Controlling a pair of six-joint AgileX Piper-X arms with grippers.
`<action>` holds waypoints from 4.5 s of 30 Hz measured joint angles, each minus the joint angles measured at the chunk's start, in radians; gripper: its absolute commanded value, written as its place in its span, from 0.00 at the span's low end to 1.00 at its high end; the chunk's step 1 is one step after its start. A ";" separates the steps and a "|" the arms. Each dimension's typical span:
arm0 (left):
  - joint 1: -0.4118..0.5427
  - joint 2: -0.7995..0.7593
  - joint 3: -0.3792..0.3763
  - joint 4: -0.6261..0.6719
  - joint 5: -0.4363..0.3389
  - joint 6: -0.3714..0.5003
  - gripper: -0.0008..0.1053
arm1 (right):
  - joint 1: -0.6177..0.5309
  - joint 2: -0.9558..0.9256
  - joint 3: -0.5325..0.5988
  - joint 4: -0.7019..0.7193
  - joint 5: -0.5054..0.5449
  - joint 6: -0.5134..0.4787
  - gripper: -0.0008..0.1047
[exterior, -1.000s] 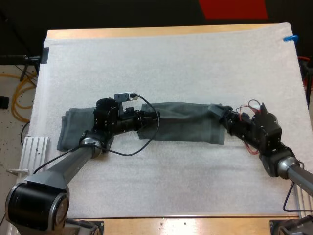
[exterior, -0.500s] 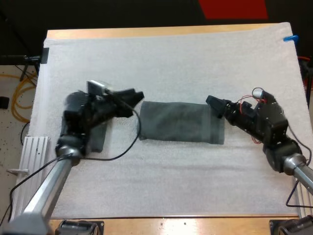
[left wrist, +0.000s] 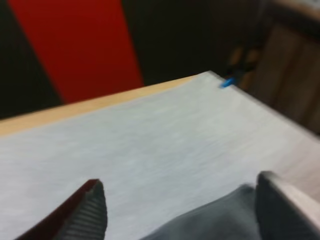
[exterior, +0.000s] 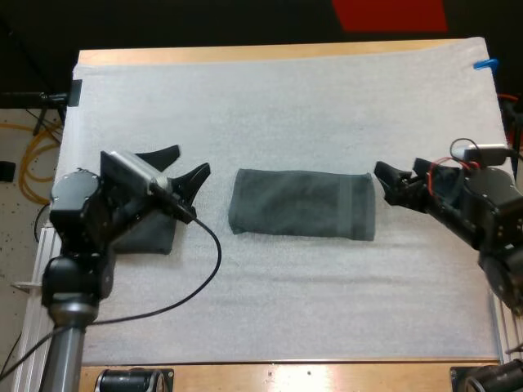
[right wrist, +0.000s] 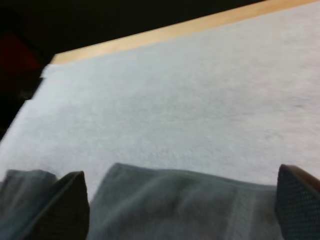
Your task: Pick towel from pile fold and stack
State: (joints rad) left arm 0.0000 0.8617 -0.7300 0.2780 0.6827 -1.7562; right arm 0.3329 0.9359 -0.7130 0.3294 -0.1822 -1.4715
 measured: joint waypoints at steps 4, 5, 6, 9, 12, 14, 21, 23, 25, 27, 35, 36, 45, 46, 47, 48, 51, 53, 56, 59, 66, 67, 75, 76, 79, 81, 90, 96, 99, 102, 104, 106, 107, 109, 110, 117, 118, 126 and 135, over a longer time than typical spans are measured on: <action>0.000 -0.064 -0.078 0.224 -0.097 0.091 0.67 | 0.000 -0.071 -0.024 0.153 0.022 -0.014 0.71; 0.000 -0.072 -0.090 0.284 -0.103 0.096 0.67 | 0.000 -0.087 -0.028 0.190 0.024 -0.014 0.71; 0.000 -0.082 -0.103 0.341 -0.108 0.097 0.67 | 0.000 -0.101 -0.031 0.235 0.030 -0.015 0.71; -0.002 -0.109 -0.126 0.518 -0.114 0.096 0.67 | 0.000 -0.137 -0.033 0.360 0.044 -0.016 0.71; -0.019 -0.138 -0.130 0.678 -0.117 0.096 0.67 | 0.000 -0.165 -0.033 0.479 0.062 -0.015 0.71; -0.041 -0.155 -0.130 0.764 -0.117 0.096 0.67 | 0.000 -0.178 -0.033 0.539 0.084 -0.013 0.71; -0.109 -0.169 -0.130 0.808 -0.124 0.096 0.67 | 0.000 -0.146 -0.033 0.584 0.138 0.020 0.71; -0.120 -0.161 -0.130 0.802 -0.124 0.096 0.67 | 0.000 -0.099 -0.036 0.573 0.141 0.039 0.71; -0.128 -0.150 -0.130 0.794 -0.124 0.096 0.67 | 0.000 -0.031 -0.036 0.551 0.143 0.045 0.71; -0.129 -0.140 -0.130 0.789 -0.124 0.096 0.67 | 0.000 0.040 -0.036 0.517 0.134 0.046 0.71; -0.129 -0.137 -0.130 0.707 -0.097 0.053 0.67 | -0.111 0.300 -0.036 0.327 -0.060 0.081 0.71; -0.129 -0.137 -0.130 0.700 -0.084 0.043 0.67 | -0.136 0.330 -0.036 0.308 -0.090 0.080 0.71; -0.129 -0.137 -0.130 0.687 -0.072 0.037 0.67 | -0.258 0.543 -0.037 0.196 -0.298 0.080 0.71; -0.129 -0.137 -0.130 0.687 -0.072 0.037 0.67 | -0.259 0.564 -0.037 0.173 -0.310 0.080 0.71; -0.129 -0.137 -0.130 0.687 -0.072 0.037 0.67 | -0.259 0.581 -0.037 0.153 -0.316 0.080 0.71; -0.129 -0.137 -0.130 0.687 -0.072 0.037 0.67 | -0.259 0.600 -0.037 0.139 -0.323 0.080 0.71; -0.129 -0.137 -0.130 0.687 -0.072 0.037 0.67 | -0.259 0.648 -0.037 0.104 -0.354 0.088 0.71; -0.129 -0.137 -0.130 0.687 -0.066 0.037 0.67 | -0.259 0.669 -0.039 0.096 -0.367 0.088 0.71; -0.129 -0.137 -0.130 0.687 -0.067 0.037 0.67 | -0.259 0.687 -0.045 0.083 -0.403 0.090 0.71; -0.129 -0.137 -0.130 0.687 -0.067 0.037 0.67 | -0.261 0.709 -0.051 0.067 -0.445 0.090 0.71; -0.129 -0.137 -0.130 0.687 -0.067 0.037 0.67 | -0.262 0.749 -0.056 0.027 -0.547 0.104 0.71; -0.129 -0.137 -0.130 0.687 -0.067 0.037 0.67 | -0.258 0.755 -0.057 0.021 -0.558 0.104 0.71; -0.129 -0.137 -0.130 0.687 -0.067 0.037 0.67 | -0.155 0.771 -0.062 -0.045 -0.547 0.166 0.70; -0.129 -0.137 -0.130 0.687 -0.067 0.037 0.67 | -0.149 0.771 -0.062 -0.052 -0.535 0.187 0.69; -0.129 -0.137 -0.130 0.687 -0.064 0.037 0.67 | -0.143 0.771 -0.062 -0.063 -0.518 0.231 0.62; -0.129 -0.137 -0.130 0.687 -0.064 0.037 0.67 | -0.143 0.771 -0.062 -0.062 -0.507 0.245 0.55; -0.129 -0.137 -0.130 0.687 -0.064 0.037 0.67 | -0.134 0.794 -0.054 -0.057 -0.482 0.282 0.12; -0.129 -0.137 -0.130 0.687 -0.064 0.037 0.67 | -0.126 0.801 -0.051 -0.057 -0.492 0.271 0.01; -0.129 -0.137 -0.130 0.687 -0.064 0.037 0.67 | -0.124 0.784 -0.047 -0.044 -0.471 0.236 0.01; -0.129 -0.137 -0.130 0.687 -0.064 0.037 0.67 | -0.122 0.729 -0.043 -0.004 -0.411 0.194 0.01; -0.129 -0.137 -0.130 0.687 -0.064 0.037 0.67 | -0.121 0.678 -0.043 0.024 -0.365 0.157 0.01; -0.129 -0.137 -0.130 0.687 -0.064 0.037 0.67 | -0.121 0.616 -0.043 0.065 -0.302 0.109 0.01; -0.129 -0.137 -0.130 0.687 -0.064 0.037 0.67 | -0.121 0.589 -0.043 0.087 -0.273 0.084 0.01; -0.129 -0.137 -0.130 0.687 -0.064 0.037 0.67 | -0.121 0.529 -0.043 0.135 -0.184 0.039 0.01; -0.129 -0.137 -0.130 0.687 -0.064 0.037 0.67 | -0.121 0.502 -0.044 0.167 -0.134 0.010 0.01; -0.129 -0.137 -0.130 0.687 -0.064 0.037 0.67 | -0.121 0.430 -0.144 0.442 0.239 -0.208 0.01; -0.129 -0.137 -0.130 0.687 -0.064 0.037 0.67 | -0.121 0.431 -0.162 0.460 0.267 -0.226 0.01; -0.129 -0.137 -0.130 0.687 -0.064 0.037 0.67 | -0.089 0.450 -0.254 0.483 0.196 -0.155 0.01; -0.129 -0.137 -0.130 0.687 -0.064 0.037 0.67 | 0.056 0.631 -0.254 0.340 -0.073 0.089 0.01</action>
State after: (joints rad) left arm -0.1290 0.7250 -0.8602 0.9646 0.6183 -1.7196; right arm 0.3891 1.5664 -0.9673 0.6699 -0.2549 -1.3822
